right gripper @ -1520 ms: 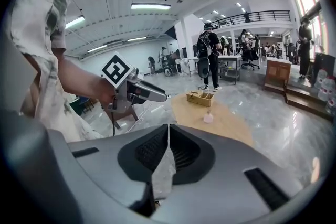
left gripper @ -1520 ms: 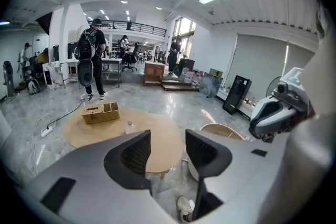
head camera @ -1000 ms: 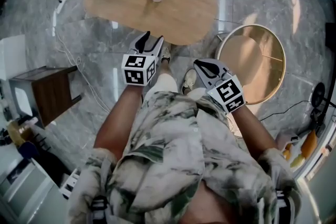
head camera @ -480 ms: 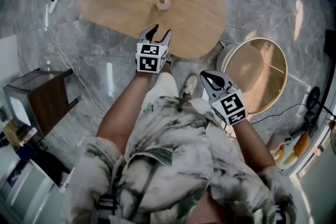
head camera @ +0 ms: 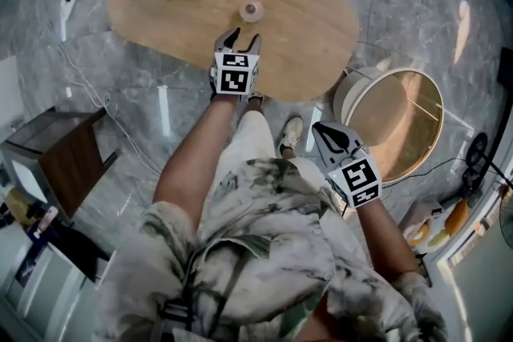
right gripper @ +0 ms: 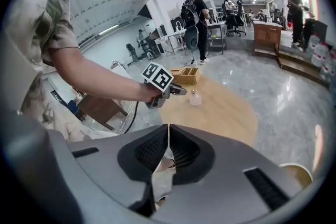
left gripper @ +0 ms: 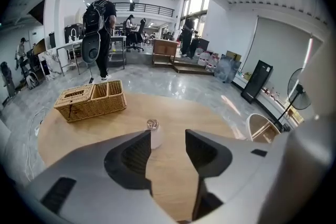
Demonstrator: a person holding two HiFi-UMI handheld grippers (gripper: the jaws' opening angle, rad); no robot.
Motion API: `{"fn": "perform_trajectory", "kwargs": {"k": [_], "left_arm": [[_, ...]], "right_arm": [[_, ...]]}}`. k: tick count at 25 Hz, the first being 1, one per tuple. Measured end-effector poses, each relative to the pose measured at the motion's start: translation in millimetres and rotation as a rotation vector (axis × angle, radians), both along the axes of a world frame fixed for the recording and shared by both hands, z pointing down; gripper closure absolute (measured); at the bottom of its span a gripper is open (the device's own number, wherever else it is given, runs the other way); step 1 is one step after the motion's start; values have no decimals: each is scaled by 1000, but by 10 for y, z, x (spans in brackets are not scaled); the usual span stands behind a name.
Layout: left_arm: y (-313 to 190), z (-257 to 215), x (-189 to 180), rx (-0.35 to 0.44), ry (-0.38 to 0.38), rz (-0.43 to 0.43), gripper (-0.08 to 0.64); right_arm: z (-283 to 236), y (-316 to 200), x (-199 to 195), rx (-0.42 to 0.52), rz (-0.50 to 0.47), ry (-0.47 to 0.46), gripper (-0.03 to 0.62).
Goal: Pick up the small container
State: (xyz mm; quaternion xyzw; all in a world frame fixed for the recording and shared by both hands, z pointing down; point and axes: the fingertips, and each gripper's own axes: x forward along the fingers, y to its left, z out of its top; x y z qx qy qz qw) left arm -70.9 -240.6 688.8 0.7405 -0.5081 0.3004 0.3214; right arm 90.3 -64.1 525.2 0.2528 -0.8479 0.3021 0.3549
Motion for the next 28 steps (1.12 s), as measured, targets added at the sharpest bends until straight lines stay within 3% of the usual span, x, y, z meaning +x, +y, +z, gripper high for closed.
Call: {"fn": "perform_trajectory", "kwargs": {"k": [14,28], "left_arm": [[-577,935,-140,-14,-39,-7,339],[-912,1231,-92,70,-60,-4,341]], "right_arm": [[554,-237,-84,-70,12,48,563],[854,-224,-83,-116,12,83,563]]}}
